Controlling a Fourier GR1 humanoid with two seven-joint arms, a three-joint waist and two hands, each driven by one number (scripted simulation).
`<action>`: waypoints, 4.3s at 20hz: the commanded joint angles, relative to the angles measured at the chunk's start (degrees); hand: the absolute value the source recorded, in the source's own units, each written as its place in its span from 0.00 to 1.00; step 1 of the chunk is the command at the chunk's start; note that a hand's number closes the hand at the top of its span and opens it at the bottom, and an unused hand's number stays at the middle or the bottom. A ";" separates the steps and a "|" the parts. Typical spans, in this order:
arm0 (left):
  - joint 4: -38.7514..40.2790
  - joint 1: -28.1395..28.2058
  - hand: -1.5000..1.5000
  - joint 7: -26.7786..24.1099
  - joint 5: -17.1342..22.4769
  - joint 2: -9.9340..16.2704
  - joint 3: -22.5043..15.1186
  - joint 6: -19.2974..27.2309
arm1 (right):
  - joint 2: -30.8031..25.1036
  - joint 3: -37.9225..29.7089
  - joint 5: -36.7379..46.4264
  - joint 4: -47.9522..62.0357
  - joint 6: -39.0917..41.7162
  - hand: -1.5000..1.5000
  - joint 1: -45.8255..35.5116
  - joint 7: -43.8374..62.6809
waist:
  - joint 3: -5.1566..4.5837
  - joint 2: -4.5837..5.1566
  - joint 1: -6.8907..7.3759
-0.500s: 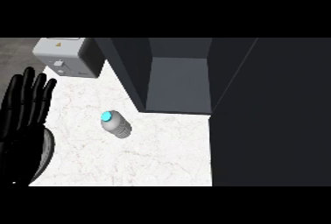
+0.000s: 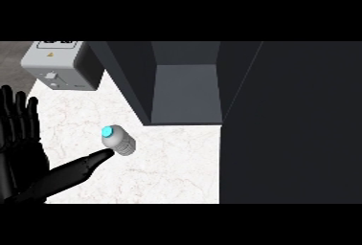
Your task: Pick up the bottled water, place it into the cabinet and close the cabinet
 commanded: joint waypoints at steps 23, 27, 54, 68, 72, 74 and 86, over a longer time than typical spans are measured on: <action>6.71 3.55 0.00 18.48 -22.94 -0.25 -23.28 34.37 | -0.31 7.02 -4.36 -24.07 6.98 0.00 32.99 2.91 | -0.16 -0.06 0.10; 9.18 6.28 0.00 13.67 -18.79 1.48 -21.53 37.07 | -0.86 5.05 -6.52 -24.41 7.33 0.00 33.23 2.49 | -0.19 -0.03 0.19; 55.05 1.06 0.00 -50.46 40.77 -0.61 0.75 14.02 | -2.83 7.48 -3.86 -23.80 16.55 0.00 53.02 -16.73 | -0.36 -0.04 -0.99; 84.64 -14.03 1.00 -69.75 54.91 -0.61 5.34 -4.50 | -2.15 8.32 -2.61 -24.28 15.68 0.00 54.44 -16.88 | -0.29 0.23 -0.91; 90.19 -19.35 1.00 -70.11 56.76 -0.61 8.26 -7.34 | -2.56 8.90 -2.19 -23.75 16.55 0.00 55.18 -17.96 | -0.27 0.22 -1.01; 92.54 -20.22 1.00 -71.50 59.69 -0.62 6.54 -10.18 | -2.85 7.60 -3.79 -24.18 15.95 0.00 53.59 -16.37 | -0.31 0.39 -1.08; 91.73 -17.13 1.00 -68.04 50.02 1.84 -4.88 -22.65 | -1.90 8.67 -0.42 -19.23 16.92 0.00 53.68 -20.88 | -0.19 0.04 -0.63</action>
